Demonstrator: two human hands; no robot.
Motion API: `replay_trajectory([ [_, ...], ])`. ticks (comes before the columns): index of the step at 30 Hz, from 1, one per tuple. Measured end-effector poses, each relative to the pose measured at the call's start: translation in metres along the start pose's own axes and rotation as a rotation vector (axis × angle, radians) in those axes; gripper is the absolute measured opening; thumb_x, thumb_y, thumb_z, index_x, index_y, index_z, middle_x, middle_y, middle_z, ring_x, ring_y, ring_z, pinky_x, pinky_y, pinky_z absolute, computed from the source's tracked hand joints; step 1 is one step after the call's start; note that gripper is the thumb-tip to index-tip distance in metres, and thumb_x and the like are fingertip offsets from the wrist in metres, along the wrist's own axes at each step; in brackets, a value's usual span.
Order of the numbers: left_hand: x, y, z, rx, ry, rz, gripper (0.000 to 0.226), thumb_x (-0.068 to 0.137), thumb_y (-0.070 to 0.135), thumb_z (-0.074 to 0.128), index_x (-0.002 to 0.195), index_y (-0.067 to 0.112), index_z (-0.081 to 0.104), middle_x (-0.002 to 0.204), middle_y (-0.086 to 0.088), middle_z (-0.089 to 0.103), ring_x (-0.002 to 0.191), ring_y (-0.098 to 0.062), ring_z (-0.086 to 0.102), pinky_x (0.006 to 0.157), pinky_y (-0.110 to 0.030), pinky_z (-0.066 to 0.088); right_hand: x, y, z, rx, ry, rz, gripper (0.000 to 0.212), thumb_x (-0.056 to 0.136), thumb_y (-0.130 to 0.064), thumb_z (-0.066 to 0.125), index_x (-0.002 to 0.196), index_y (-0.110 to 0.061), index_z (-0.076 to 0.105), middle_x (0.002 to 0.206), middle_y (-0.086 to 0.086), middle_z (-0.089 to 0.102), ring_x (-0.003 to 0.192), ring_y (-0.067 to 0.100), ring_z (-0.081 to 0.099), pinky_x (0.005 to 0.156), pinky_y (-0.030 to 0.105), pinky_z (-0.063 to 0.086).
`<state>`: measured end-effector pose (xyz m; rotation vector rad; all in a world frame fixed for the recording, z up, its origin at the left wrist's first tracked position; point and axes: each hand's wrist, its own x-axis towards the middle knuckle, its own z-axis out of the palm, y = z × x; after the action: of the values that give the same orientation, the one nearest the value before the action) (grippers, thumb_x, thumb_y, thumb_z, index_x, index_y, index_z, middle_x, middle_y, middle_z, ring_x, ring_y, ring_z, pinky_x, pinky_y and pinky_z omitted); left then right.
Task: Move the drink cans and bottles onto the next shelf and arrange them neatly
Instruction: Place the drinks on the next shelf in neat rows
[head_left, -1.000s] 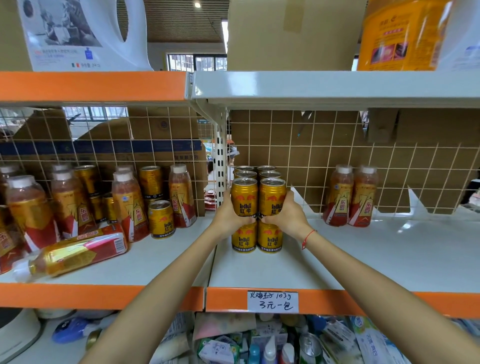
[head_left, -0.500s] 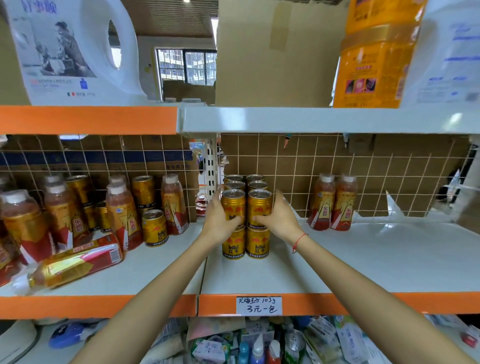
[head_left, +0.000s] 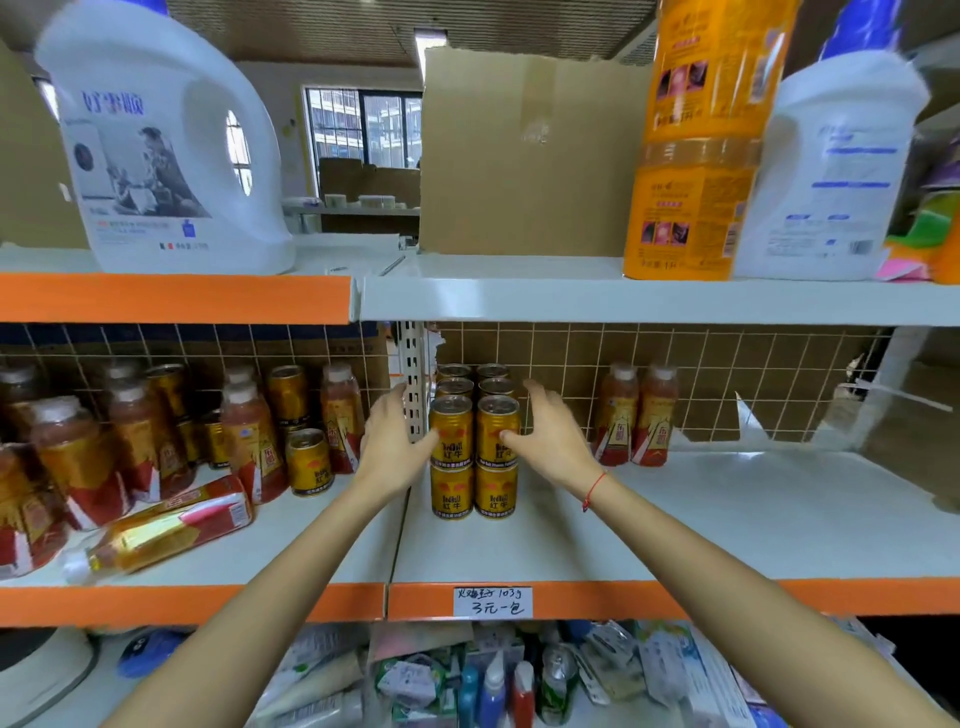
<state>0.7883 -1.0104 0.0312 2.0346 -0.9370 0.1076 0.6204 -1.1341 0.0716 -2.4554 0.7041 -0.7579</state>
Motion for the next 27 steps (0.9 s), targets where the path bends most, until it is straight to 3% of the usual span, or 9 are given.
replay_trajectory([
  [7, -0.040, 0.017, -0.019, 0.032, 0.047, -0.034, 0.071, 0.086, 0.028, 0.065, 0.145, 0.010, 0.029, 0.148, -0.013, 0.034, 0.137, -0.026, 0.031, 0.113, -0.045, 0.029, -0.012, -0.009, 0.007, 0.034, -0.015, -0.063, 0.061, 0.081, -0.027, 0.064, 0.136, -0.018, 0.039, 0.126, 0.009, 0.051, 0.119, 0.024, 0.046, 0.099, 0.037, 0.041],
  [12, -0.051, 0.002, -0.040, 0.092, 0.070, -0.034, 0.069, 0.087, 0.026, 0.062, 0.145, 0.008, 0.028, 0.148, -0.012, 0.034, 0.137, -0.027, 0.030, 0.112, -0.046, 0.028, -0.017, -0.025, 0.021, 0.039, -0.044, -0.093, 0.064, 0.083, -0.024, 0.065, 0.139, -0.016, 0.036, 0.135, 0.009, 0.045, 0.125, 0.023, 0.043, 0.105, 0.038, 0.039],
  [17, -0.065, -0.019, -0.074, 0.117, 0.116, -0.040, 0.064, 0.088, 0.023, 0.062, 0.142, 0.008, 0.032, 0.143, -0.011, 0.040, 0.133, -0.026, 0.036, 0.110, -0.041, 0.031, -0.021, -0.053, 0.042, 0.016, -0.082, -0.118, 0.066, 0.083, -0.025, 0.066, 0.141, -0.017, 0.034, 0.134, 0.010, 0.045, 0.122, 0.025, 0.046, 0.100, 0.036, 0.042],
  [27, -0.109, -0.106, -0.176, 0.192, 0.102, -0.104, 0.066, 0.091, 0.025, 0.058, 0.146, 0.008, 0.027, 0.148, -0.009, 0.034, 0.137, -0.025, 0.030, 0.112, -0.039, 0.029, -0.043, -0.157, 0.119, 0.064, -0.171, -0.186, 0.060, 0.086, -0.023, 0.063, 0.139, -0.011, 0.038, 0.138, 0.011, 0.045, 0.128, 0.026, 0.042, 0.103, 0.033, 0.036],
])
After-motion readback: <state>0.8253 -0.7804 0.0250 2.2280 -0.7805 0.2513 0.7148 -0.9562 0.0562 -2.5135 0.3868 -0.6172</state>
